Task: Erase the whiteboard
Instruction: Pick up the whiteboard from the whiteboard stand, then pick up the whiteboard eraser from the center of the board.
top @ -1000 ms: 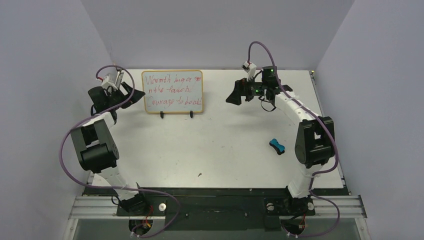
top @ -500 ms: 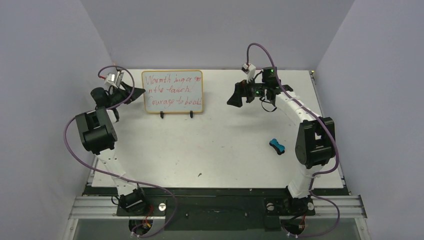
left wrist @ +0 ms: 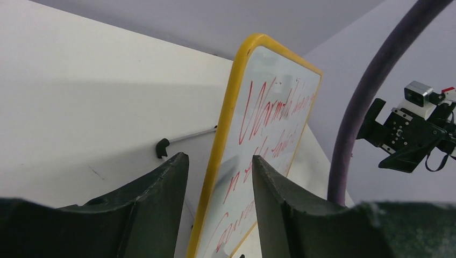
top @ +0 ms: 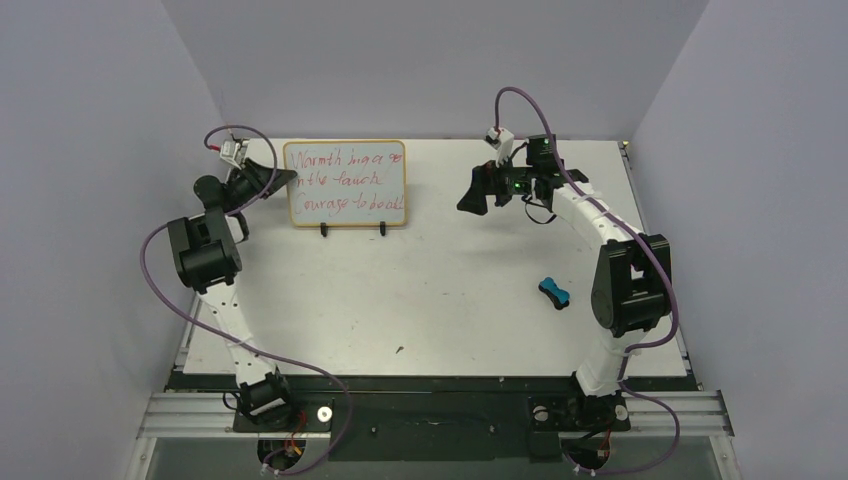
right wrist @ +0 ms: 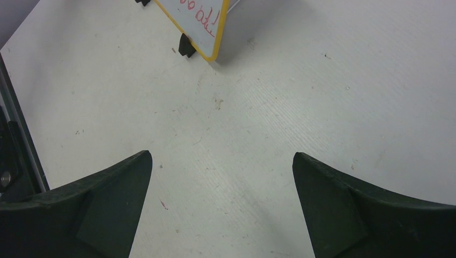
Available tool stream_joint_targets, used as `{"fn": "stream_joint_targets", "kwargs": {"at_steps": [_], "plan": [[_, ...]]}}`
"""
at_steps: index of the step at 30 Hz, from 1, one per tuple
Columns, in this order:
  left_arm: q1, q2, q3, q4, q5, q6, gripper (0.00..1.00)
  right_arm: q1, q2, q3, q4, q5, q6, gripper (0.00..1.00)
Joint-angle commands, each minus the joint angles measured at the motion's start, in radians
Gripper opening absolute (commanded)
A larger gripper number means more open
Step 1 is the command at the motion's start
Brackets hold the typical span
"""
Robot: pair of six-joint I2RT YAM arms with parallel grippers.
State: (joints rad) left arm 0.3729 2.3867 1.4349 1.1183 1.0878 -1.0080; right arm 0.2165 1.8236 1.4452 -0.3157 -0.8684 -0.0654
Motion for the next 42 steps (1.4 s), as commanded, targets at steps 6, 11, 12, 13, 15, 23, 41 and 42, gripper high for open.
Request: {"fn": "stream_joint_targets", "kwargs": {"at_steps": [6, 11, 12, 13, 15, 23, 41, 42], "plan": [[-0.018, 0.051, 0.046, 0.265, 0.064, -0.153, 0.30, -0.006, -0.032, 0.042, 0.014, 0.008, -0.015, 1.00], [-0.016, 0.061, 0.058, 0.356, 0.061, -0.210, 0.00, -0.008, -0.035, 0.044, 0.014, 0.007, -0.014, 1.00], [-0.016, 0.055, 0.058, 0.377, 0.054, -0.221, 0.00, -0.008, -0.035, 0.044, 0.014, 0.006, -0.013, 1.00], [-0.015, 0.050, 0.059, 0.386, 0.051, -0.225, 0.00, -0.008, -0.036, 0.043, 0.014, 0.006, -0.012, 1.00], [-0.015, 0.034, 0.063, 0.416, 0.037, -0.248, 0.00, -0.008, -0.038, 0.042, 0.014, 0.004, -0.009, 1.00], [-0.025, -0.066, 0.073, 0.513, -0.042, -0.319, 0.00, -0.009, -0.060, 0.034, 0.022, -0.001, 0.001, 1.00], [-0.106, -0.302, -0.033, 0.358, -0.171, -0.241, 0.00, -0.015, -0.138, -0.027, 0.041, 0.002, 0.009, 1.00], [-0.108, -0.309, -0.036, 0.350, -0.174, -0.237, 0.00, -0.017, -0.139, -0.027, 0.042, 0.001, 0.009, 1.00]]}}
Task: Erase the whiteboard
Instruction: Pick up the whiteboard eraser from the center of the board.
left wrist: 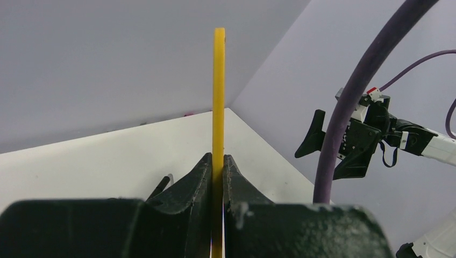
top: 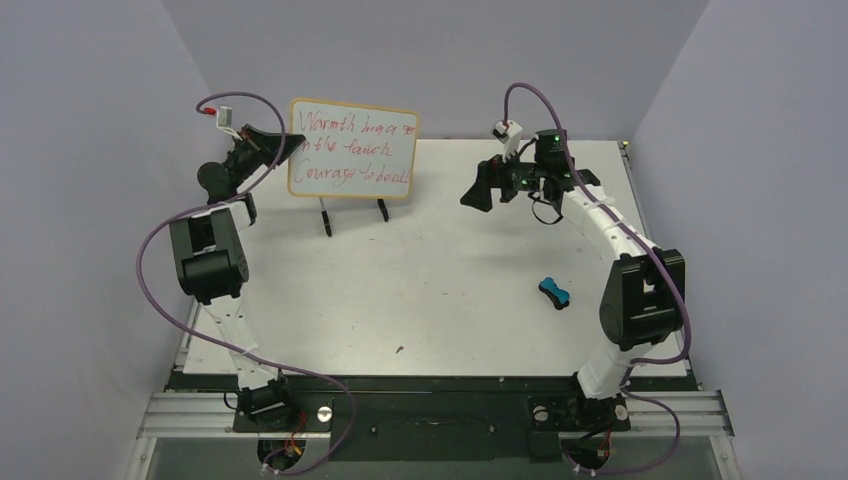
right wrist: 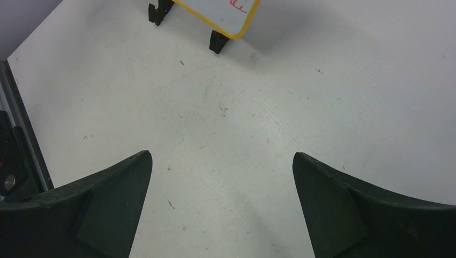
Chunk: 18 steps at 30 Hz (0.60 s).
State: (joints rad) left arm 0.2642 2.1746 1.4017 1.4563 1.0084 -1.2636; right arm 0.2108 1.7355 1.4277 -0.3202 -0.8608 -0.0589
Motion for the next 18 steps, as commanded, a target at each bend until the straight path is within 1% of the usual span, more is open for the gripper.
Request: {"fn": "stream_joint_targets", "kwargs": {"at_steps": [1, 5, 9, 11, 18], "plan": [[-0.007, -0.110, -0.004, 0.004, -0.097, 0.021, 0.00, -0.013, -0.052, -0.010, 0.047, -0.008, 0.003, 1.00], [-0.041, -0.162, -0.018, -0.105, -0.138, 0.075, 0.00, -0.017, -0.060, -0.014, 0.048, -0.011, 0.008, 1.00], [-0.080, -0.229, -0.050, -0.291, -0.199, 0.200, 0.00, -0.017, -0.080, -0.032, 0.049, -0.009, 0.003, 1.00], [-0.093, -0.258, -0.067, -0.344, -0.232, 0.234, 0.00, -0.019, -0.087, -0.041, 0.048, -0.008, 0.000, 1.00], [-0.123, -0.291, -0.055, -0.394, -0.292, 0.224, 0.00, -0.027, -0.096, -0.054, 0.040, -0.009, -0.006, 1.00]]}}
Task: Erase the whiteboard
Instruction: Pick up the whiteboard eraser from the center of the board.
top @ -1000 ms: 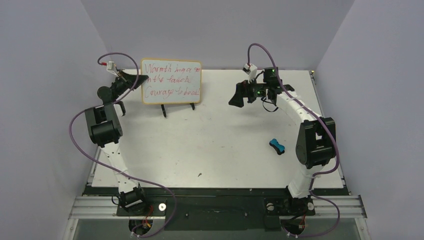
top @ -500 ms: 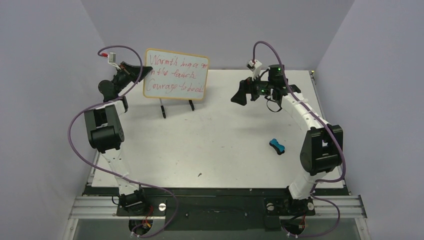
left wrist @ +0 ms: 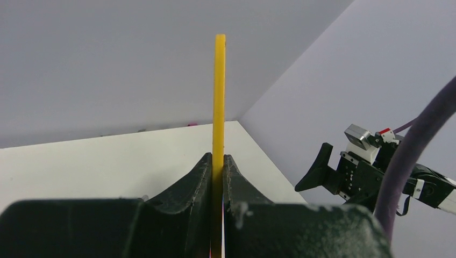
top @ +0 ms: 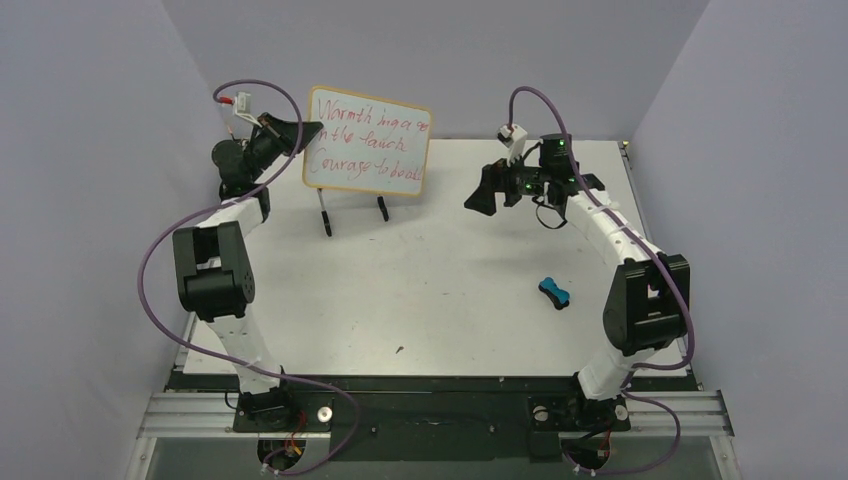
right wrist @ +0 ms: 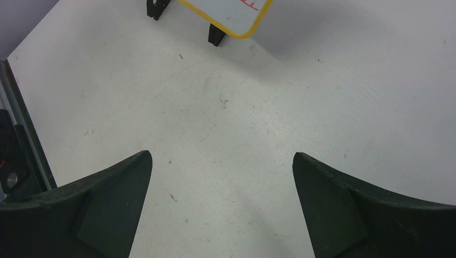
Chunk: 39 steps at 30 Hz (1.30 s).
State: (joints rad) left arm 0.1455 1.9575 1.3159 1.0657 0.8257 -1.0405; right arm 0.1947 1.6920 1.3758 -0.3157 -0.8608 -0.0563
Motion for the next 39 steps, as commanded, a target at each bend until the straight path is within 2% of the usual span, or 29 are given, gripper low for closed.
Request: {"fn": "stream_joint_targets", "kwargs": {"at_steps": [1, 8, 11, 16, 24, 29, 32, 36, 39], "plan": [[-0.013, -0.076, 0.037, -0.008, -0.119, -0.003, 0.00, -0.012, -0.053, -0.001, 0.033, -0.008, -0.007, 1.00], [-0.086, -0.134, 0.022, -0.063, -0.170, 0.013, 0.00, -0.023, -0.097, -0.033, -0.008, 0.006, -0.057, 1.00], [-0.132, -0.203, -0.075, -0.069, -0.238, 0.034, 0.00, -0.040, -0.123, -0.055, -0.057, 0.015, -0.096, 1.00], [-0.237, -0.338, -0.322, -0.064, -0.371, 0.099, 0.00, -0.070, -0.209, -0.133, -0.129, 0.037, -0.196, 1.00], [-0.338, -0.593, -0.652, -0.014, -0.489, 0.147, 0.00, -0.112, -0.316, -0.232, -0.203, 0.043, -0.304, 1.00], [-0.379, -0.721, -0.855, 0.013, -0.524, 0.206, 0.00, -0.157, -0.426, -0.326, -0.234, 0.073, -0.439, 1.00], [-0.398, -0.786, -0.939, 0.022, -0.534, 0.241, 0.00, -0.233, -0.494, -0.394, -0.221, 0.073, -0.522, 1.00], [-0.422, -0.819, -1.032, 0.057, -0.534, 0.283, 0.00, -0.340, -0.516, -0.422, -0.203, 0.031, -0.490, 1.00], [-0.449, -0.818, -1.083, 0.104, -0.528, 0.305, 0.00, -0.349, -0.485, -0.386, -0.354, 0.051, -0.589, 1.00]]}}
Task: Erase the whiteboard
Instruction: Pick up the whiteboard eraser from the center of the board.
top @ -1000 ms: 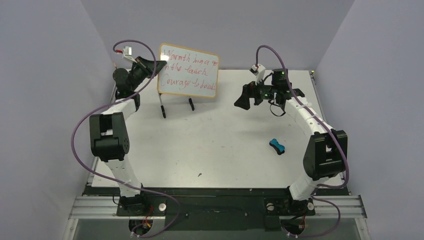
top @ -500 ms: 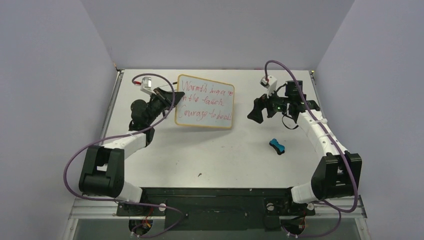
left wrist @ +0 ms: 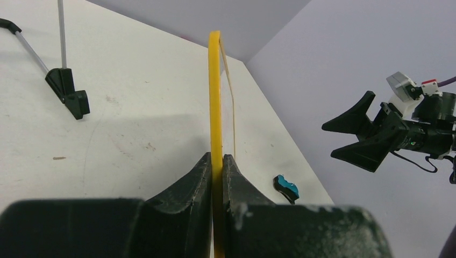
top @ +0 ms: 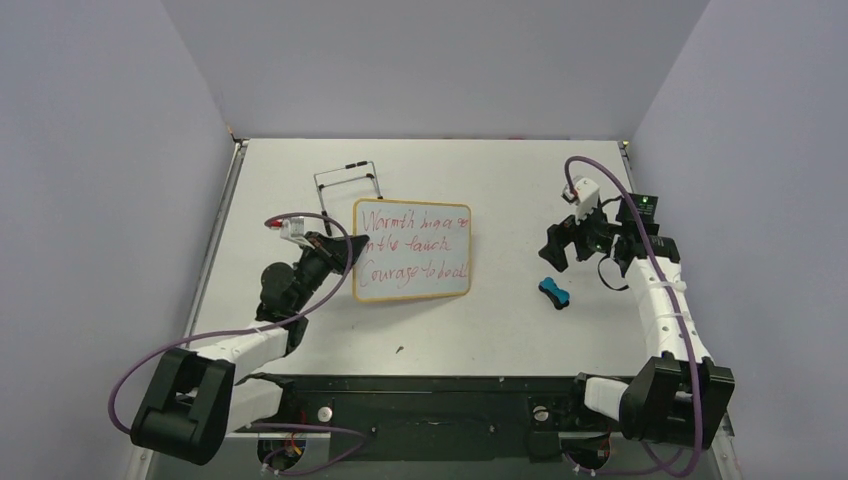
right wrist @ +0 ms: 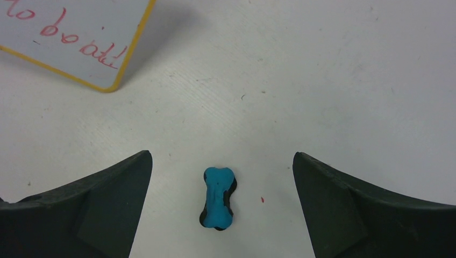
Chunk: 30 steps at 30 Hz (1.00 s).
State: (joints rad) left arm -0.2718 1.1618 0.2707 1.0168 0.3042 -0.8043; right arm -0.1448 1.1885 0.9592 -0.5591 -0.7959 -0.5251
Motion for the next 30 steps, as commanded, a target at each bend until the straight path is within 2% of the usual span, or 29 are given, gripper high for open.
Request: {"fn": "stream_joint_targets", "kwargs": {"at_steps": [1, 5, 9, 14, 17, 22, 28, 30], "plan": [[-0.040, -0.022, -0.045, 0.154, -0.007, 0.077, 0.00, -0.007, 0.013, 0.030, -0.120, 0.028, -0.136, 1.00], [-0.102, -0.009, -0.107, 0.180, -0.017, 0.140, 0.00, -0.002, -0.012, 0.008, -0.113, 0.152, -0.103, 1.00], [-0.140, -0.006, -0.162, 0.198, 0.010, 0.195, 0.00, 0.000, -0.006, 0.013, -0.152, 0.195, -0.114, 1.00], [-0.177, -0.009, -0.139, 0.129, 0.108, 0.259, 0.00, -0.002, 0.040, 0.038, -0.229, 0.264, -0.150, 0.99], [-0.210, -0.003, -0.117, 0.073, 0.118, 0.302, 0.00, -0.007, 0.075, 0.039, -0.248, 0.291, -0.154, 0.97], [-0.223, 0.018, -0.130, 0.072, 0.058, 0.284, 0.00, 0.006, 0.162, 0.037, -0.230, 0.375, -0.100, 0.87], [-0.225, 0.006, -0.147, 0.070, 0.029, 0.285, 0.00, 0.172, 0.241, -0.004, -0.164, 0.535, -0.009, 0.78], [-0.225, -0.003, -0.154, 0.065, 0.023, 0.289, 0.00, 0.184, 0.265, -0.006, -0.158, 0.548, 0.007, 0.70]]}}
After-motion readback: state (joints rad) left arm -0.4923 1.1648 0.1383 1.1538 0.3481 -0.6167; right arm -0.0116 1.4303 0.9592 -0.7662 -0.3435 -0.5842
